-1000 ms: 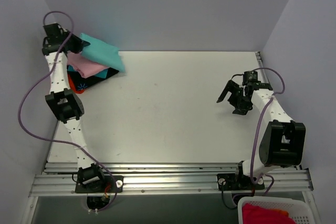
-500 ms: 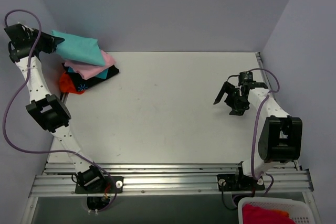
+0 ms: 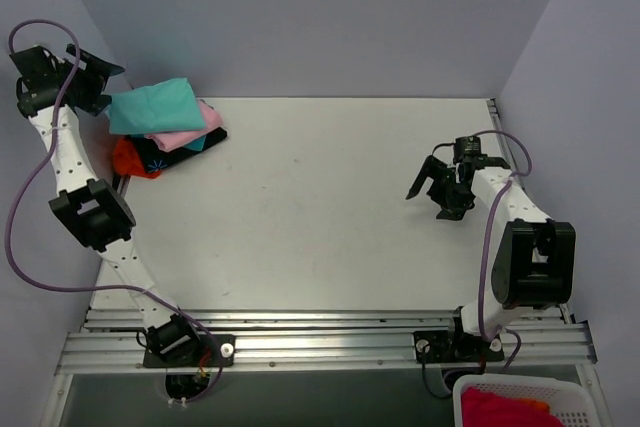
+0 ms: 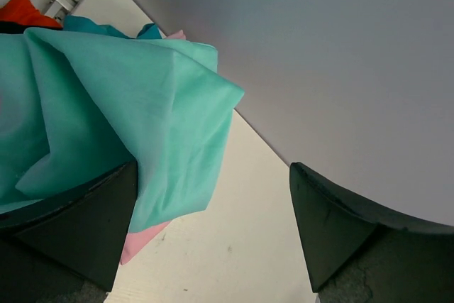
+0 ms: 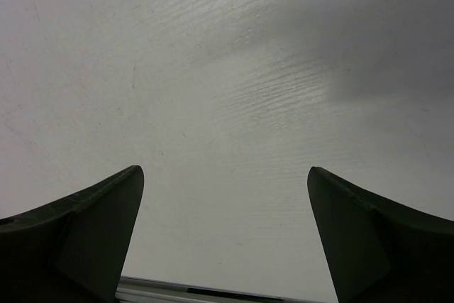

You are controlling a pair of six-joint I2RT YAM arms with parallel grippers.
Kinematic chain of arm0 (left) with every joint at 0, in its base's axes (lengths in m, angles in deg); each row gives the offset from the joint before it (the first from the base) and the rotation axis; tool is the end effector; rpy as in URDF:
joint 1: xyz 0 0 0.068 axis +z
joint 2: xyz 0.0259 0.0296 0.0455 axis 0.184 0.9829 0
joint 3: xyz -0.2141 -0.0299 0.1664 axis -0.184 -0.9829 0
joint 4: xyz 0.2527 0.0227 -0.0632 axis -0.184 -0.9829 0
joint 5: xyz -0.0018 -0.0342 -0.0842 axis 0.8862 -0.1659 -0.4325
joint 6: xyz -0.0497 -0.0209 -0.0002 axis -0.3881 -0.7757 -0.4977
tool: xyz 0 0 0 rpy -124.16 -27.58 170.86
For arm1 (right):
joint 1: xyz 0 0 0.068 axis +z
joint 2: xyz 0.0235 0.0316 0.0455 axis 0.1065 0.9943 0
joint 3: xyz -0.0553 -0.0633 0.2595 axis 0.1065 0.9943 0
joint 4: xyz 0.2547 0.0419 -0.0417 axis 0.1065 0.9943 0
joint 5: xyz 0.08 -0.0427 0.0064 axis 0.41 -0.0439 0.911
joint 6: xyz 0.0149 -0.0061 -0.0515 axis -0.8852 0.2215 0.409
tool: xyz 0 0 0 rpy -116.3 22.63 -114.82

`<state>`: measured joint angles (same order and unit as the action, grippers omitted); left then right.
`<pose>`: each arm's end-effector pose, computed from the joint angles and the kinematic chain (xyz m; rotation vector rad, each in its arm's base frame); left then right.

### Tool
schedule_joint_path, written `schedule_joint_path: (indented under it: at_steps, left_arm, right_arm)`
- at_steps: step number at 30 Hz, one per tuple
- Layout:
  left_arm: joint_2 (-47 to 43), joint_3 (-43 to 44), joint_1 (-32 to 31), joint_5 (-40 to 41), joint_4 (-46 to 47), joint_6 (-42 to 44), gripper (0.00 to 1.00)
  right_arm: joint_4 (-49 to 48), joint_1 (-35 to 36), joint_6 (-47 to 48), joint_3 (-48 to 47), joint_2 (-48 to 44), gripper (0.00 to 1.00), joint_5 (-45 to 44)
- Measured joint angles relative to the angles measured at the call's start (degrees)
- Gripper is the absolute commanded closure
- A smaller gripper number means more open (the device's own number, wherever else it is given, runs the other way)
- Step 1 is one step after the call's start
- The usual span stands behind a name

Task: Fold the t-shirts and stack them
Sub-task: Neatly place the folded tshirt to the corner

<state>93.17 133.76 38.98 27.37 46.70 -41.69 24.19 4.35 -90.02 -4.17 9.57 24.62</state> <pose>0.4627 0.2302 0.3700 -0.9517 1.8364 -0.6923 0.3230 0.0006 0.2252 0.5350 2.4860 0.5670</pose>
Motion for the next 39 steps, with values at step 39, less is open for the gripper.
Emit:
schedule_joint_path:
  at_steps: [39]
  left_arm:
    - [-52.6,-62.2,-50.0,42.6,-8.9,12.4,0.02]
  right_arm:
    - [-1.0,17.0,0.1,-17.8,-15.0,0.00,-16.3]
